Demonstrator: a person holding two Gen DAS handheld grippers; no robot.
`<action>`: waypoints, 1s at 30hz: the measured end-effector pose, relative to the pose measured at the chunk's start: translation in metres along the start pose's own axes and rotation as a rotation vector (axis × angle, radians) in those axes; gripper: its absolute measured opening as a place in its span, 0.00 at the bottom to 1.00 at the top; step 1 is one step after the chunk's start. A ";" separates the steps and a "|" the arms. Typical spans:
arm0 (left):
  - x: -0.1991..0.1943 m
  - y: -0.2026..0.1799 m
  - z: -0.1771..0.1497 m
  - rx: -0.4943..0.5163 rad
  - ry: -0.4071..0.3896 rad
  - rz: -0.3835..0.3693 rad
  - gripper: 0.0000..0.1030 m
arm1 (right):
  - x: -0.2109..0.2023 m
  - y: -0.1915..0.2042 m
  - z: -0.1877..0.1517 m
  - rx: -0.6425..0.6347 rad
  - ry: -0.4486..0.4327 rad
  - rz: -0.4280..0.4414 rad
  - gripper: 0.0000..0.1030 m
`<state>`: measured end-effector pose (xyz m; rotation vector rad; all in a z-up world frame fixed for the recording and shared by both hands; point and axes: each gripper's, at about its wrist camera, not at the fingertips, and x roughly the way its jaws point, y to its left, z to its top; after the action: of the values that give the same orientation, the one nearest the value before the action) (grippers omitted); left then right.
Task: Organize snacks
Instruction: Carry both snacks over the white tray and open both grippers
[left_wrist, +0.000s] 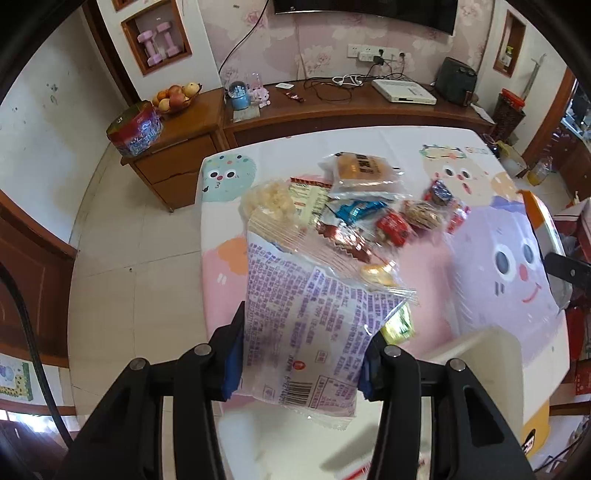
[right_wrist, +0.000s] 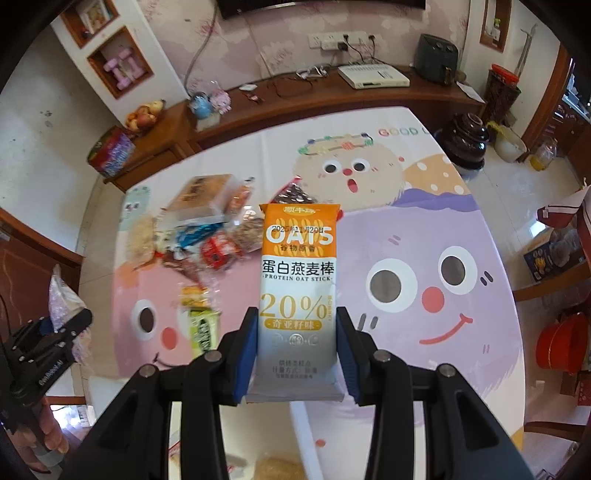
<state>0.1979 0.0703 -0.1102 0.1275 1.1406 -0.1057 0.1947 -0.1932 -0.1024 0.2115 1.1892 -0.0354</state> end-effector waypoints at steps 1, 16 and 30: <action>-0.007 -0.001 -0.006 -0.001 0.000 -0.011 0.45 | -0.006 0.001 -0.003 -0.003 -0.007 0.008 0.39; -0.039 -0.017 -0.108 0.010 0.068 -0.020 0.46 | -0.079 0.048 -0.100 -0.104 -0.066 0.105 0.39; -0.008 -0.041 -0.162 0.044 0.162 0.023 0.46 | -0.070 0.062 -0.178 -0.098 -0.061 0.066 0.39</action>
<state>0.0429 0.0553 -0.1712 0.1912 1.2986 -0.1020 0.0139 -0.1062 -0.0922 0.1622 1.1192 0.0739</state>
